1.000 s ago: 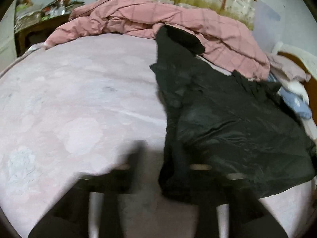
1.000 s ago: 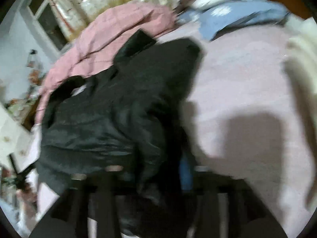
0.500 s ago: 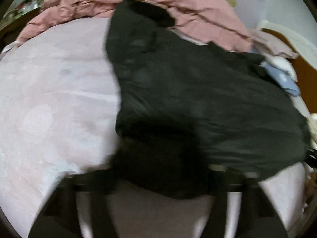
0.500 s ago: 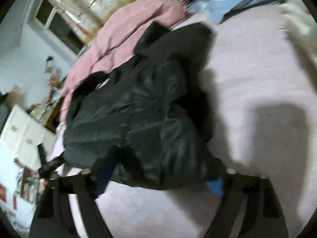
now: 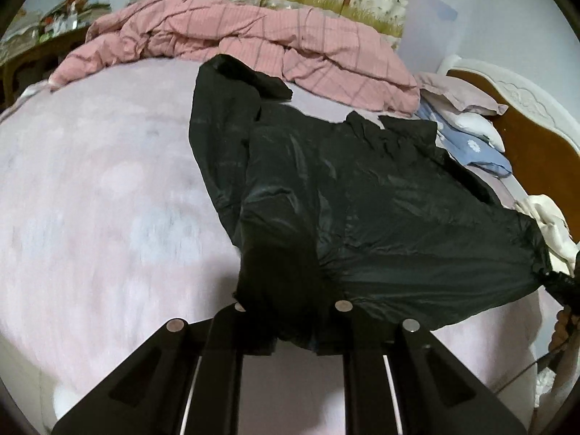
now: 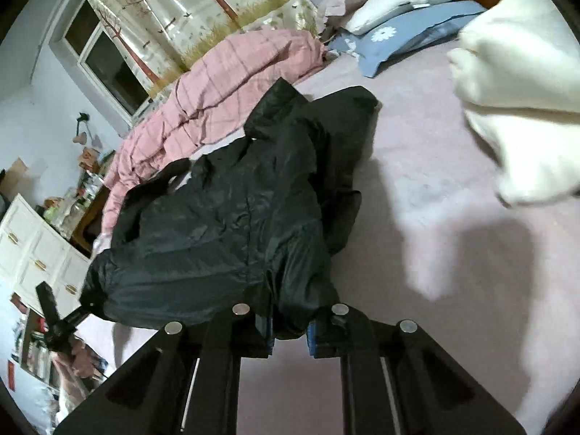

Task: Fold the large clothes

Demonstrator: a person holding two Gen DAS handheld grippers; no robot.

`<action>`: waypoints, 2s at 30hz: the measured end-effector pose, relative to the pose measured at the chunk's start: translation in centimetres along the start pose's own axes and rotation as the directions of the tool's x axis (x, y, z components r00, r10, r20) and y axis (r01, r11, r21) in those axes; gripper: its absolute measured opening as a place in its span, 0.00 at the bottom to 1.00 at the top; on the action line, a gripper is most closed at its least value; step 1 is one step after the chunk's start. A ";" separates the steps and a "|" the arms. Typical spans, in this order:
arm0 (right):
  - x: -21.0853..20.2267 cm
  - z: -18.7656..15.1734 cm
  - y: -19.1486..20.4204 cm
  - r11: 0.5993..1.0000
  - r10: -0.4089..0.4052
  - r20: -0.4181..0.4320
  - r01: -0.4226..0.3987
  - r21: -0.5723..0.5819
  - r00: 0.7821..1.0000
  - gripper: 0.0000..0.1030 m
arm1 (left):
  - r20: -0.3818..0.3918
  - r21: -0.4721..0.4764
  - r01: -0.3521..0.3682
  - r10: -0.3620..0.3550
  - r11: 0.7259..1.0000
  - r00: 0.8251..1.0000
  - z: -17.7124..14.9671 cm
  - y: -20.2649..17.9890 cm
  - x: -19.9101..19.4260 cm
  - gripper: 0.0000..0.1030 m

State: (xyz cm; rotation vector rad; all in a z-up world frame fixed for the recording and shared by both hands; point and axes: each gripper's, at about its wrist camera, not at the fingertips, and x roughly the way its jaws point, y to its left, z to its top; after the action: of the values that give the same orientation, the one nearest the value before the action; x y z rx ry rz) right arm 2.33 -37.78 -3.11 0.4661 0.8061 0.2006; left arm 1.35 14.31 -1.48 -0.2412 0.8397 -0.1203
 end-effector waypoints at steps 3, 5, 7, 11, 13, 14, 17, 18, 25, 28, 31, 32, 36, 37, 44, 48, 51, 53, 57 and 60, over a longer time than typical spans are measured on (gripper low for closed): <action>-0.4 -1.8 -0.9 1.000 -0.028 -0.033 0.028 0.002 0.999 0.12 | -0.001 0.005 -0.052 0.052 0.999 0.999 -1.6 -0.1 -0.1 0.20; 0.0 -2.3 -1.3 0.997 -0.071 -0.043 0.070 -0.006 0.997 0.16 | 0.010 0.020 -0.143 0.143 0.990 0.990 -1.8 -0.1 0.1 0.37; 0.3 -2.5 -1.0 0.989 -0.148 -0.038 0.146 -0.031 0.988 0.32 | 0.049 0.028 -0.210 0.208 0.977 0.977 -1.6 -0.1 -0.4 0.47; -1.0 -2.2 0.1 0.969 -0.231 0.037 0.233 -0.085 0.972 0.39 | 0.164 0.009 -0.227 0.223 0.974 0.961 0.0 0.0 -3.2 0.64; -1.8 -1.8 0.5 0.957 -0.269 0.078 0.275 -0.087 0.960 0.49 | 0.205 0.029 -0.238 0.228 0.971 0.952 1.0 -0.9 -4.2 0.65; -2.2 -1.5 0.6 0.951 -0.286 0.104 0.295 -0.087 0.953 0.49 | 0.223 0.042 -0.240 0.225 0.970 0.949 1.4 -1.3 -4.5 0.66; -3.7 -0.2 0.8 0.950 -0.291 0.159 0.304 -0.067 0.943 0.50 | 0.252 0.081 -0.201 0.175 0.976 0.952 2.6 -3.1 -4.8 0.71; -4.2 0.4 0.9 0.955 -0.280 0.172 0.293 -0.053 0.944 0.52 | 0.253 0.090 -0.192 0.164 0.977 0.953 3.1 -3.6 -4.6 0.71; -4.3 3.2 5.0 0.957 -0.224 0.191 0.252 -0.142 0.956 0.60 | 0.210 0.103 -0.159 0.135 0.982 0.968 5.5 -6.6 0.1 0.74; -3.5 4.3 7.4 0.947 -0.204 0.194 0.243 -0.209 0.960 0.60 | 0.175 0.074 -0.169 0.154 0.983 0.972 6.0 -6.8 2.9 0.74; -2.6 5.8 9.5 0.935 -0.199 0.180 0.242 -0.260 0.963 0.61 | 0.110 0.037 -0.174 0.169 0.984 0.980 5.9 -6.0 5.5 0.74; -2.5 6.3 10.1 0.934 -0.190 0.175 0.233 -0.272 0.966 0.61 | 0.090 0.029 -0.174 0.171 0.984 0.981 5.7 -5.7 6.1 0.74; 0.1 9.7 12.8 0.930 -0.153 0.120 0.184 -0.317 0.981 0.66 | 0.049 0.052 -0.197 0.195 0.979 0.980 4.4 -5.1 7.5 0.74; 1.4 10.9 13.6 0.927 -0.139 0.093 0.163 -0.337 0.986 0.66 | 0.046 0.067 -0.211 0.208 0.975 0.977 3.9 -5.2 7.7 0.74; 15.0 16.5 16.4 0.878 -0.289 -0.152 0.198 -0.435 0.945 0.66 | 0.118 0.228 -0.360 0.341 0.905 0.933 2.4 -7.8 8.1 0.77; 22.8 17.9 15.8 0.796 -0.420 -0.174 0.269 -0.542 0.891 0.66 | 0.099 0.140 -0.275 0.263 0.951 0.960 2.9 -6.9 6.2 0.77; 26.8 18.6 14.3 0.776 -0.461 -0.174 0.301 -0.554 0.870 0.58 | 0.130 0.135 -0.274 0.257 0.952 0.958 3.1 -6.8 4.4 0.77; 28.1 18.7 13.4 0.769 -0.484 -0.162 0.329 -0.549 0.860 0.40 | 0.158 0.140 -0.281 0.259 0.949 0.953 3.2 -6.7 3.1 0.77; 24.9 19.0 13.0 0.768 -0.492 0.068 0.469 -0.435 0.868 0.02 | 0.186 0.136 -0.286 0.259 0.949 0.948 3.9 -6.5 2.0 0.77; 17.6 17.7 14.9 0.823 -0.313 0.229 0.383 -0.419 0.922 0.02 | 0.205 0.174 -0.291 0.255 0.941 0.945 4.2 -7.4 1.8 0.77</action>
State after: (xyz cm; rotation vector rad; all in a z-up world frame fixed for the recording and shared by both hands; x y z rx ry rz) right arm 27.33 -24.34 3.16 -0.1198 0.6533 0.0074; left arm 5.64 7.45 1.86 0.0586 0.6680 0.0775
